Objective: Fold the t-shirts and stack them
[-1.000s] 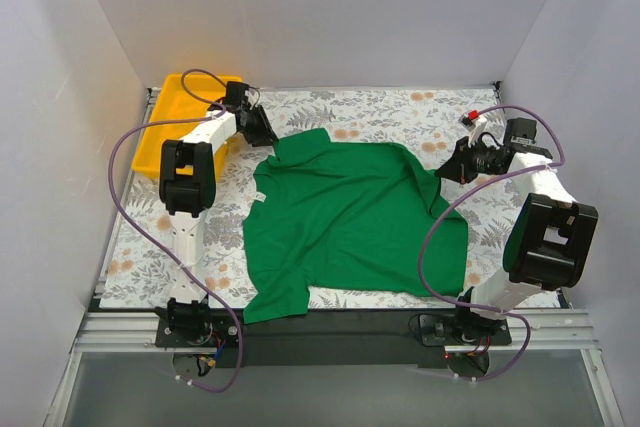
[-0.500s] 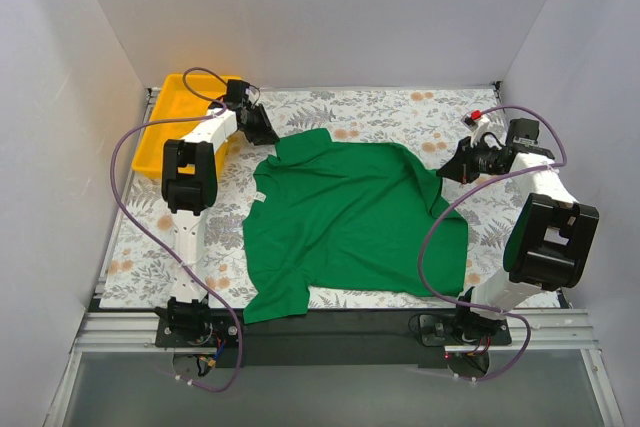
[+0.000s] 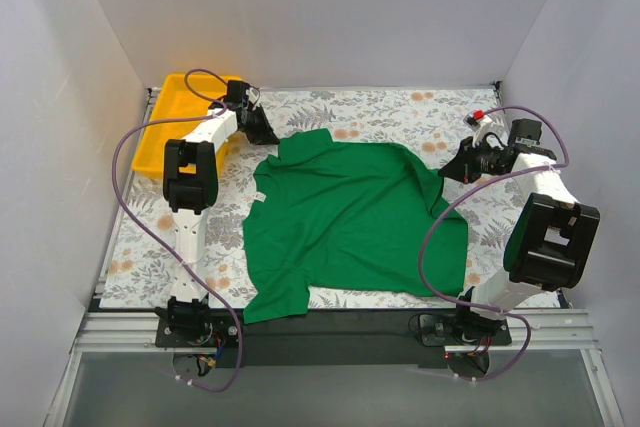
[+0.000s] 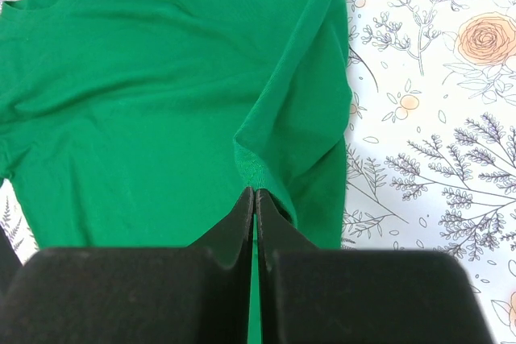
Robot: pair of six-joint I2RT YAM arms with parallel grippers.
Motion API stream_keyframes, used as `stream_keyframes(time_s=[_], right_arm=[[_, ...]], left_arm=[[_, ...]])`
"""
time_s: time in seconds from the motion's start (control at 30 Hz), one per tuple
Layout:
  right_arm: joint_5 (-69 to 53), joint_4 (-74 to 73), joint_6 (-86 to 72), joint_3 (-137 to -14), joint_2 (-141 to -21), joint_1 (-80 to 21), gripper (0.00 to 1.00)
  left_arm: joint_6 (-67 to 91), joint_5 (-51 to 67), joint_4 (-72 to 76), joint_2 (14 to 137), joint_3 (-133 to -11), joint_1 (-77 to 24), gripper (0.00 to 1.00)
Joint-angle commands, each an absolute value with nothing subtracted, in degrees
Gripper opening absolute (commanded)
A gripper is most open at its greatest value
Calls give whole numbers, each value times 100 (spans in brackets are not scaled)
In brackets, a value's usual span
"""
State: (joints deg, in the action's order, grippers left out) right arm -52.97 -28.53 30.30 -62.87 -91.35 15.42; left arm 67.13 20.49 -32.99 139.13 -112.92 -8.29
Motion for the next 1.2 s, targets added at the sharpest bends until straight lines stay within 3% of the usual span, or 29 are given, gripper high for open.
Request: stream_keyframes(time_s=[0.0, 0.7, 0.97, 1.17], right_arm=[[-5502, -2900, 3103, -6337, -9105, 1582, 1], [-5774, -2892, 3190, -6267, -8903, 1722, 1], [-6064, -2874, 3146, -6223, -8219, 1819, 1], [-5556, -2953, 3252, -6056, -7454, 1819, 1]], left_arm=[[6645, 2013, -3718, 14212, -11285, -861, 0], [6680, 2356, -1917, 11946, -10258, -844, 0], [6390, 2347, -1486, 10935, -9363, -844, 0], [6328, 2382, -1011, 9599, -8369, -844, 0]])
